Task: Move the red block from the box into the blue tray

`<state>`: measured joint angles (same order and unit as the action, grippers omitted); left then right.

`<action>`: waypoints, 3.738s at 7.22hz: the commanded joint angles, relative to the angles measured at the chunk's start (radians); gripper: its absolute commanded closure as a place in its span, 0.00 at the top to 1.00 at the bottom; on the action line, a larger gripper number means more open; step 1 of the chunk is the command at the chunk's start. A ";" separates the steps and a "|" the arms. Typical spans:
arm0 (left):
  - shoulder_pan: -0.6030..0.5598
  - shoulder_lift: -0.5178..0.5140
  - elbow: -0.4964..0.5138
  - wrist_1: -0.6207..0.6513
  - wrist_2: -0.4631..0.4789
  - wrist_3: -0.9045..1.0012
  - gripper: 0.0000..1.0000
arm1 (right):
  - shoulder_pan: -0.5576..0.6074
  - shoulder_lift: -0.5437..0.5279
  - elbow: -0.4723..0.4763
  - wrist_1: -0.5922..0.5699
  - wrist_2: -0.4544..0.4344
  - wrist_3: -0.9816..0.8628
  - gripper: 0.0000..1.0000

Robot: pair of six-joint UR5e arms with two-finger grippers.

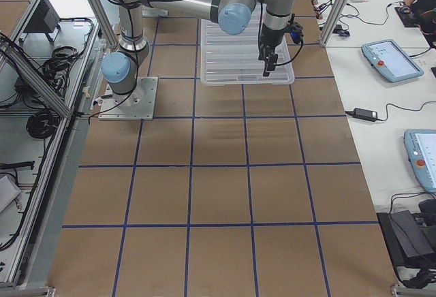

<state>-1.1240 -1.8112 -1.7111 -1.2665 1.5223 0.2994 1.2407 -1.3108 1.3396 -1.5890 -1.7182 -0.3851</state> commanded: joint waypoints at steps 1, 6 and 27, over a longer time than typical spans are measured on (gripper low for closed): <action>0.053 -0.060 -0.060 0.096 -0.002 0.041 0.09 | -0.030 0.019 0.001 -0.009 -0.003 -0.003 1.00; 0.047 -0.171 -0.139 0.234 -0.007 0.044 0.11 | -0.076 0.035 0.012 -0.031 0.000 -0.006 1.00; -0.398 0.221 0.100 -0.194 0.082 -0.344 1.00 | -0.015 0.062 0.159 -0.048 0.014 0.093 1.00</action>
<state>-1.5204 -1.5727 -1.6103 -1.4658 1.5931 -0.0455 1.1988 -1.2485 1.4986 -1.6427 -1.7033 -0.3222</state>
